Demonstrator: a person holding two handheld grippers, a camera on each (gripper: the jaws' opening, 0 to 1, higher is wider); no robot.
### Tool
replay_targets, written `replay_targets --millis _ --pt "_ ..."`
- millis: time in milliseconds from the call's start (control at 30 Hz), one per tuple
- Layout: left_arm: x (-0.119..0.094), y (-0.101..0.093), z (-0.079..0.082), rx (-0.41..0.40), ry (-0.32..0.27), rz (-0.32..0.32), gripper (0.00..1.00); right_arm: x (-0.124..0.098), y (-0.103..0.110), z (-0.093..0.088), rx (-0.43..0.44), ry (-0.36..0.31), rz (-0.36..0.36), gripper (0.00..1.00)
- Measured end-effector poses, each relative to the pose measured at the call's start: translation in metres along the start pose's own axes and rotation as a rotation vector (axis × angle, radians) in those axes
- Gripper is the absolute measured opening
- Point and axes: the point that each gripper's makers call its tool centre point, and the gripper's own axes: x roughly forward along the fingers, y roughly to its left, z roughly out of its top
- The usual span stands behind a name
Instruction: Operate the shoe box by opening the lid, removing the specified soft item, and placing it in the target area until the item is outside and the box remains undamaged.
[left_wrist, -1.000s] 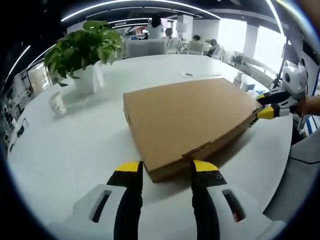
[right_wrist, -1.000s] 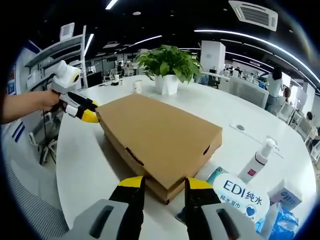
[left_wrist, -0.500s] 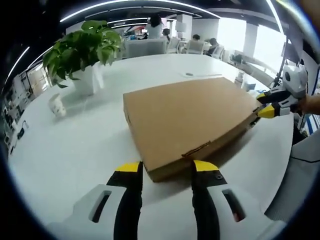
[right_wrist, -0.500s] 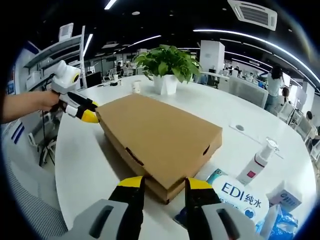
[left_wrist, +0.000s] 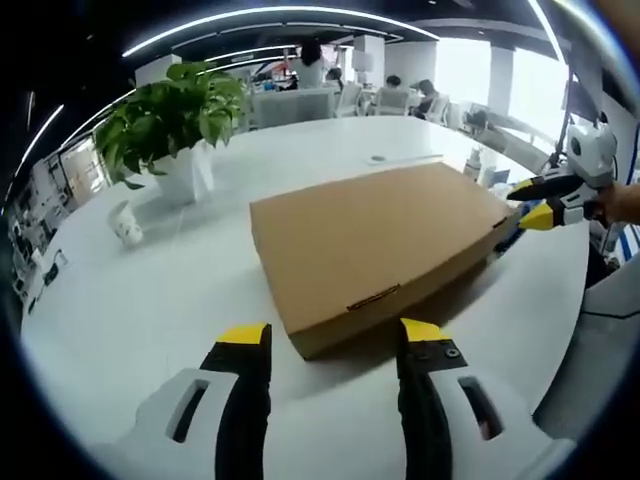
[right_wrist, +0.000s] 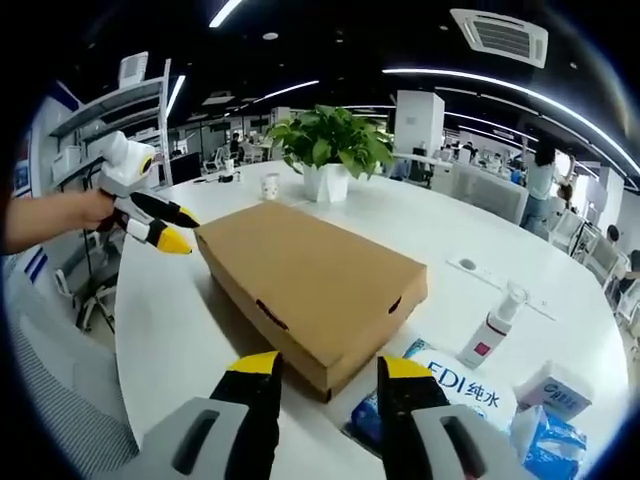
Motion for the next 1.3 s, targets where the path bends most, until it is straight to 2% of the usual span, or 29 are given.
replay_targets --millis 167,467,567,700,867,1067,1167,1300 --pt "-0.012 -0.012 0.003 -0.026 -0.030 -0.015 0.52 -0.017 -0.005 -0.002 0.011 -0.014 -0.011 0.45" --pt "-0.036 -0.039 0.013 -0.015 -0.099 -0.036 0.60 -0.053 -0.020 -0.013 0.013 -0.030 -0.049 0.52" --pt "-0.042 -0.047 0.016 0.001 -0.126 -0.030 0.68 -0.067 -0.026 -0.019 0.013 -0.034 -0.070 0.55" --pt "-0.050 -0.056 0.017 0.000 -0.144 -0.042 0.71 -0.087 -0.033 -0.030 0.010 -0.032 -0.100 0.65" --pt "-0.060 -0.069 0.018 0.020 -0.174 -0.056 0.77 -0.113 -0.042 -0.046 0.037 -0.028 -0.142 0.70" --pt "-0.067 -0.082 0.009 0.021 -0.173 -0.074 0.82 -0.139 -0.051 -0.068 0.075 -0.022 -0.193 0.77" --pt "-0.070 -0.094 -0.001 0.061 -0.170 -0.091 0.85 -0.151 -0.049 -0.077 0.071 -0.023 -0.212 0.83" --pt "-0.073 -0.104 -0.009 0.103 -0.173 -0.100 0.97 -0.159 -0.045 -0.083 0.057 -0.024 -0.222 0.91"
